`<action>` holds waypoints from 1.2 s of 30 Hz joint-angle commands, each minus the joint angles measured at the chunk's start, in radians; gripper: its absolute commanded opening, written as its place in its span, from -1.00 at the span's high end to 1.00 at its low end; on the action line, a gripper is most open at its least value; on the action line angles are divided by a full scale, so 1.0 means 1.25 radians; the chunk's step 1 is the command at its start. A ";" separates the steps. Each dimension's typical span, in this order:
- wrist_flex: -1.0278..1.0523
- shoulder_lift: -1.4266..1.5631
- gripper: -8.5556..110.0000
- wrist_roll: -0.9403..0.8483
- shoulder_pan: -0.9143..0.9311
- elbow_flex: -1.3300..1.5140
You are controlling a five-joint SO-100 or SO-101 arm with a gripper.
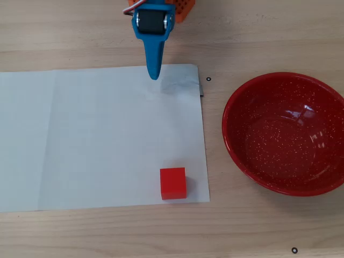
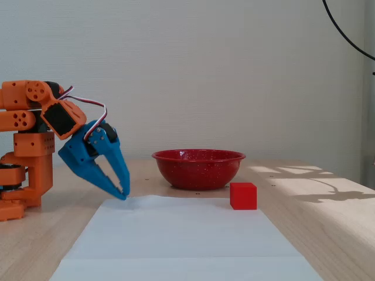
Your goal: Grasp the red cube and put it in the red bowl
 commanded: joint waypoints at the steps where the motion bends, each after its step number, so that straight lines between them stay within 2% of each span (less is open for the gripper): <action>1: 0.038 -0.071 0.85 0.037 0.015 -0.155; 17: 0.151 -0.517 0.85 0.094 0.044 -0.616; 29: 0.280 -0.865 0.85 0.056 0.070 -1.037; 36: 0.347 -1.050 0.78 0.029 0.093 -1.252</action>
